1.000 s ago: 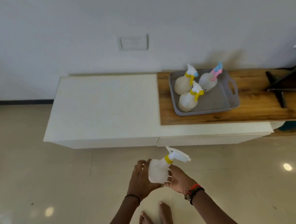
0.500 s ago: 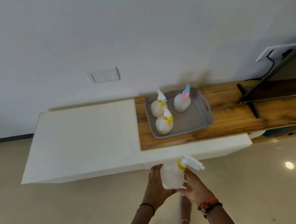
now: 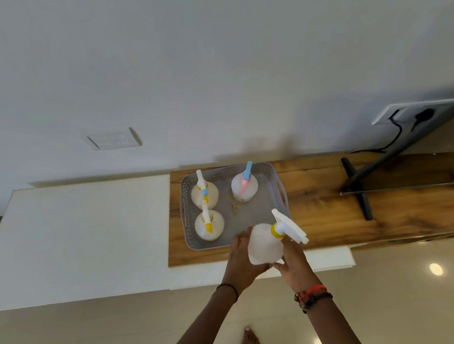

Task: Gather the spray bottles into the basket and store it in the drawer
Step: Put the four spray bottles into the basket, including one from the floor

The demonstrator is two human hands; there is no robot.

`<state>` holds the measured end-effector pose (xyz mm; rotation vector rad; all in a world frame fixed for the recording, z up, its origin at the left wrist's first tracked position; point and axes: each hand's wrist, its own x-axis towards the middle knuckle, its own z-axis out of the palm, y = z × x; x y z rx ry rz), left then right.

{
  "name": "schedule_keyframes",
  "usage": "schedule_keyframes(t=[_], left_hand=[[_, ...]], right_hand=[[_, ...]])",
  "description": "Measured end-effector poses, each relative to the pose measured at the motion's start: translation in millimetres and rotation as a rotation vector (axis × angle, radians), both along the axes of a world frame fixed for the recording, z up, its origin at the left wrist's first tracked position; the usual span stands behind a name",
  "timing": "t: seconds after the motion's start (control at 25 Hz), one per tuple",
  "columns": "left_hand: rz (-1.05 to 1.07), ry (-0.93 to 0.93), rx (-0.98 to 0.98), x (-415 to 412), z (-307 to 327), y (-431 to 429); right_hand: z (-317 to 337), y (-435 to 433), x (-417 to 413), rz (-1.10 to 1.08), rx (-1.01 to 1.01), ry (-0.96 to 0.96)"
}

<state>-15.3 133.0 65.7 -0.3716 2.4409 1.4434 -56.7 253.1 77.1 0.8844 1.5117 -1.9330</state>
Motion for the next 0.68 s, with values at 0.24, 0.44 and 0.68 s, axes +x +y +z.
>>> schedule_keyframes(t=[0.24,0.44,0.68], left_hand=[[0.024,-0.007,-0.029,-61.2,-11.2,-2.8],[0.11,-0.033,-0.007,-86.2,-32.5,-9.5],[0.066,-0.144,-0.031,-103.7,-69.3,-16.4]], right_hand=[[4.3,-6.4,-56.1,0.053,0.019,-0.023],[-18.3,-17.5,-79.7,0.084,0.061,-0.049],[-55.3,-19.8,-95.9,0.138,0.139,-0.119]])
